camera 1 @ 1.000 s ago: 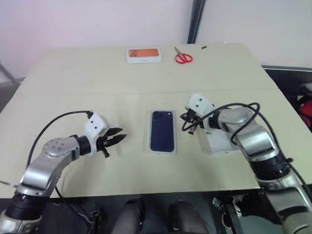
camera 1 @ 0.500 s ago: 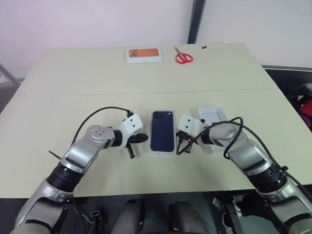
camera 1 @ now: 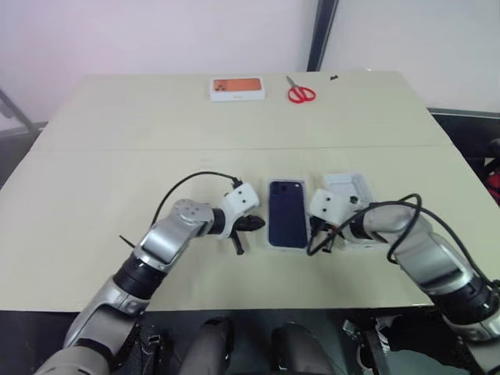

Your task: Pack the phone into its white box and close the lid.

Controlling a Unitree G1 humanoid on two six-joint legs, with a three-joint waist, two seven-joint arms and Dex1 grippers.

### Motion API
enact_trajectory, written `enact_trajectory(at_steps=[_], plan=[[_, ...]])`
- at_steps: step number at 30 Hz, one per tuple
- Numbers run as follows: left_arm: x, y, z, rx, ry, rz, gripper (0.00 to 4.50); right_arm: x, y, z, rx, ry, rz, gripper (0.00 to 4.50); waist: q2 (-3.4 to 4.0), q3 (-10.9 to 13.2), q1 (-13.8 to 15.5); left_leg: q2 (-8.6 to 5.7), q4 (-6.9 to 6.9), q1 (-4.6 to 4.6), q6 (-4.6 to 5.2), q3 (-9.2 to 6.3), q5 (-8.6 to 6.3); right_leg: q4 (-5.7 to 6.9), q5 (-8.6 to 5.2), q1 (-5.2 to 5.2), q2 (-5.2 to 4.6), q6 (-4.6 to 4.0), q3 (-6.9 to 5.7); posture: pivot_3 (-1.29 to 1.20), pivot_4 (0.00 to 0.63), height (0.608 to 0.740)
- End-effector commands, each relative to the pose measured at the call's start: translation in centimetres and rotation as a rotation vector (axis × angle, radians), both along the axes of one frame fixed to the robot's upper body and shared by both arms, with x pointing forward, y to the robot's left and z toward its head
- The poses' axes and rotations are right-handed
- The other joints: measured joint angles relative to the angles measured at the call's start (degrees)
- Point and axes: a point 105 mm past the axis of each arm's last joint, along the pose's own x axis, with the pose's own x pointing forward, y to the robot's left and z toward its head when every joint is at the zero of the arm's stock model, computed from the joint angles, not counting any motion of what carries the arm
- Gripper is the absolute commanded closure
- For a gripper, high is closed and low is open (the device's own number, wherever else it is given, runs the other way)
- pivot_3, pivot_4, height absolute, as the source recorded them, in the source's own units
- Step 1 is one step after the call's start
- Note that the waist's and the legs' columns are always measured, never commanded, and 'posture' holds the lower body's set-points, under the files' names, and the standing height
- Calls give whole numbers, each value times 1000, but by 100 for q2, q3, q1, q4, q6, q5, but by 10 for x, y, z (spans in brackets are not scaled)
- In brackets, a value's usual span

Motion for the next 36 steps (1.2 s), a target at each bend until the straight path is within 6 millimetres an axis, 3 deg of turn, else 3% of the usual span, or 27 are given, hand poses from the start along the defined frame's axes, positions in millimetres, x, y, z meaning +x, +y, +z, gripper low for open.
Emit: enact_trajectory(at_steps=[1,14,21,25,28,33,36], plan=[[-8,-25,9,-33,-26,-93,4454,-10,5,9,16,-14,53,4500,0,0,-6,0,0,0,0,0,0,0,0,0,0,0,0,0,150,740],[-23,-23,5,-25,11,-167,4454,-7,-5,7,-3,-20,15,4500,0,0,-9,0,1,1,-1,0,1,0,0,1,0,0,1,0,150,740],[-21,-19,5,-28,9,-142,4454,-6,-8,9,-12,-26,15,4500,0,0,-11,0,1,1,0,0,0,0,0,1,0,0,1,0,150,740],[-14,-11,9,-32,-5,-104,4454,-7,-15,20,-10,-22,7,4500,0,0,-7,0,1,1,0,0,0,0,0,1,0,0,1,0,150,740],[-11,3,19,-55,-31,-83,4500,-17,-17,40,48,11,20,3619,0,0,-10,0,2,0,0,1,0,0,0,1,0,0,1,0,150,740],[-13,29,34,-123,-90,-64,4500,-15,-26,64,182,25,-101,1203,1,0,-51,4,-5,3,0,0,0,1,0,-1,2,-1,2,0,150,740],[-19,45,44,-162,-218,-92,4500,-6,-32,59,263,87,-279,1203,2,-1,-59,4,-7,3,0,0,0,0,0,-2,0,-1,4,0,150,740]])
